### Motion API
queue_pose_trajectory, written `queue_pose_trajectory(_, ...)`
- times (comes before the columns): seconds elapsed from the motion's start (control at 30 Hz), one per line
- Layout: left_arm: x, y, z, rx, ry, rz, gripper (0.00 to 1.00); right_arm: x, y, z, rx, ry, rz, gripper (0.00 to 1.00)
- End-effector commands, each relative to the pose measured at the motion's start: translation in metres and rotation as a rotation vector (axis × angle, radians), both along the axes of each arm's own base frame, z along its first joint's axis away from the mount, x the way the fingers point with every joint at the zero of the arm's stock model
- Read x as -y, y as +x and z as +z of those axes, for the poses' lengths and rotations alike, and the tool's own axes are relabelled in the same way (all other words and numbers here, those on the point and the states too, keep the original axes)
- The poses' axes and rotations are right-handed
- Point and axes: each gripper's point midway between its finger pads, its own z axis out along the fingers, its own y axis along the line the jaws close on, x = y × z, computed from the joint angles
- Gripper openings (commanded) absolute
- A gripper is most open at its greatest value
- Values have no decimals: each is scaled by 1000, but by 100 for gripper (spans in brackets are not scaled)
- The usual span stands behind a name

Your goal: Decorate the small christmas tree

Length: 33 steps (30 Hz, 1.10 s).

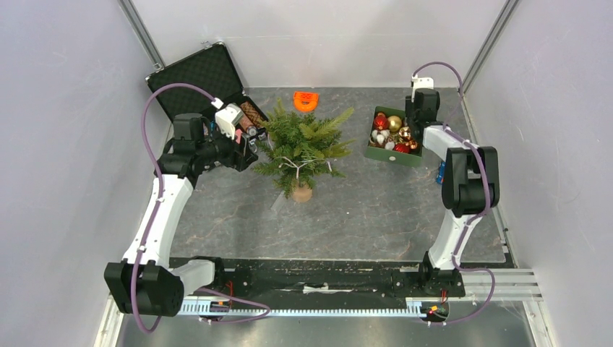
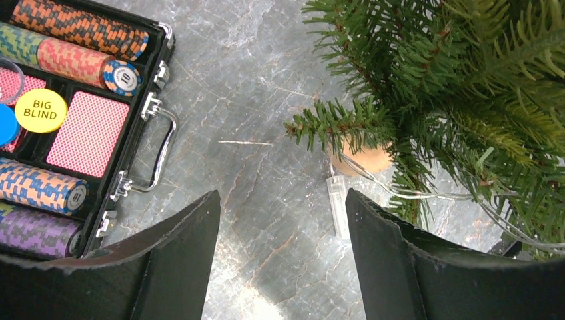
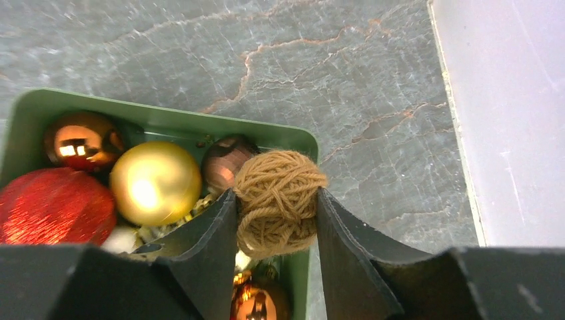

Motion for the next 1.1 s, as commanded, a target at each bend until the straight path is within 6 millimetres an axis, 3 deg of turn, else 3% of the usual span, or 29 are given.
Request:
queue_pose_trajectory(0.0,0,-6,25,67,37,-58,75,-13,-16,88,155,112,22,18)
queue_pose_trajectory(0.1,1,-18,44,98,54,-99,75,-32,-40,120,169,213,77,16)
queue_pose_trajectory(0.2,5,-35,82,175,54,-133,75,-62,-66,180,218,325,188,14)
queue_pose_trajectory(0.3,12,-60,124,248,33,-169,79,-118,-97,255,263,447,418,11)
queue_pose_trajectory(0.4,25,-88,152,300,8,-231,80,-172,-138,332,340,452,575,11)
queue_pose_trajectory(0.47,36,-104,162,330,11,-278,81,-211,-169,374,385,499,691,10)
queue_pose_trajectory(0.57,42,-120,173,377,48,-309,81,-268,-218,417,415,627,889,5)
queue_pose_trajectory(0.7,41,-137,183,449,74,-332,82,-363,-309,431,366,730,1205,3)
queue_pose_trajectory(0.87,37,-179,189,522,69,-423,82,-426,-386,409,292,741,1358,4)
queue_pose_trajectory(0.97,36,-203,185,539,72,-491,83,-452,-407,383,237,748,1398,4)
queue_pose_trajectory(1.07,34,-227,177,561,91,-573,83,-469,-410,359,176,740,1409,4)
